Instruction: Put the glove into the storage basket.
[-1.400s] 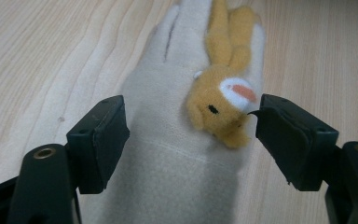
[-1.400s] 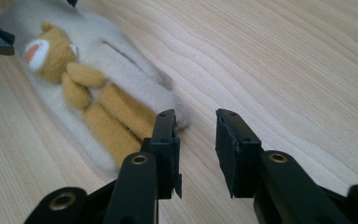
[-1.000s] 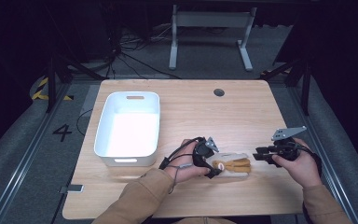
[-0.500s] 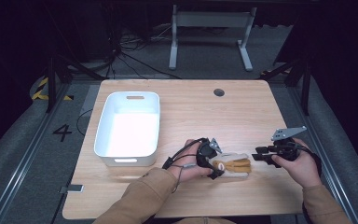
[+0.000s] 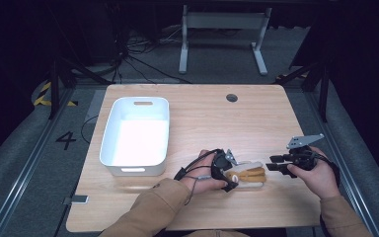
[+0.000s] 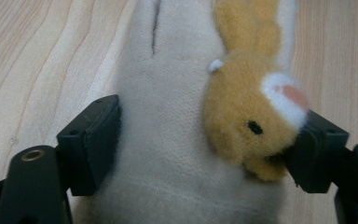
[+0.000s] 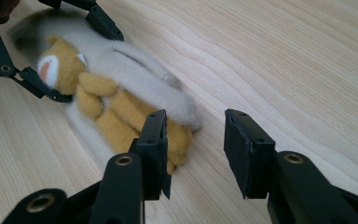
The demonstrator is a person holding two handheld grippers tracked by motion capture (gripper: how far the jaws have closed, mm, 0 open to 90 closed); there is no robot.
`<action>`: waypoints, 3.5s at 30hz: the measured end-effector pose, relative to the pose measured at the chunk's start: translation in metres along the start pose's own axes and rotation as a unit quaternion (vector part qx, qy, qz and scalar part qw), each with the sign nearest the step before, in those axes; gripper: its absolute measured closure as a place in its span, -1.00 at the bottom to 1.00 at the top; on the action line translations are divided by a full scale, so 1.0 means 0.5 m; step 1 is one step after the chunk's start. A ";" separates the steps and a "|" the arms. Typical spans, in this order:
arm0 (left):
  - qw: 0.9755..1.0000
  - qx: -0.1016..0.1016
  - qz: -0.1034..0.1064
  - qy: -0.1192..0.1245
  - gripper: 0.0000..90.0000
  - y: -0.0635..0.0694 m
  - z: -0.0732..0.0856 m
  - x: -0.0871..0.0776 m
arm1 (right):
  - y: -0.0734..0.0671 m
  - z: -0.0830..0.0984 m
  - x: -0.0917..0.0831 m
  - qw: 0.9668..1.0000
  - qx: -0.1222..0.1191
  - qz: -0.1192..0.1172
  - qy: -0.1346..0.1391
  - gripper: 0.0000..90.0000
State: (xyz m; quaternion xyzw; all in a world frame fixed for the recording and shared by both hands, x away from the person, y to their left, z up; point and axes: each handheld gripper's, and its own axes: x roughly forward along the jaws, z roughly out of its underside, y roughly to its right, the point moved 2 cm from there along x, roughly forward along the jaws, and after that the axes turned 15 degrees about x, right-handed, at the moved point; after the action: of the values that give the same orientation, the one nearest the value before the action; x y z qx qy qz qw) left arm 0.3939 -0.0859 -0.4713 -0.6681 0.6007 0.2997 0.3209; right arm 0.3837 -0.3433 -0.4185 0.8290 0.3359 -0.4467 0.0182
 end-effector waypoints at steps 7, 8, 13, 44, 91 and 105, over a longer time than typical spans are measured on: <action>1.000 0.003 -0.013 -0.009 -0.23 0.001 0.000 -0.005 | -0.001 0.000 -0.002 1.000 0.002 -0.001 0.003 0.34; 1.000 0.003 -0.014 -0.009 -0.19 0.001 0.001 -0.006 | -0.001 0.000 -0.002 1.000 0.002 -0.001 0.003 0.34; 1.000 0.004 -0.021 -0.017 0.11 0.003 0.000 -0.012 | -0.002 -0.001 -0.004 1.000 0.002 -0.001 0.005 0.34; 0.999 -0.043 -0.007 0.004 0.74 -0.009 -0.014 -0.110 | 0.007 -0.002 -0.001 1.000 0.008 -0.003 0.008 0.35; 0.985 -0.142 -0.086 0.055 0.74 -0.108 0.053 -0.397 | 0.021 -0.008 0.036 1.000 0.020 -0.013 -0.017 0.36; 0.974 -0.178 -0.131 0.053 0.73 -0.137 0.104 -0.477 | 0.024 -0.001 0.035 0.999 0.026 -0.013 -0.017 0.35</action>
State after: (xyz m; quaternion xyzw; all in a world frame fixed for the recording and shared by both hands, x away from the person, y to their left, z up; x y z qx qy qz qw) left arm 0.4379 0.1057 -0.3111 -0.8025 0.4609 0.3212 0.2009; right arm 0.3974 -0.3429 -0.4344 0.8169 0.3347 -0.4697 -0.0036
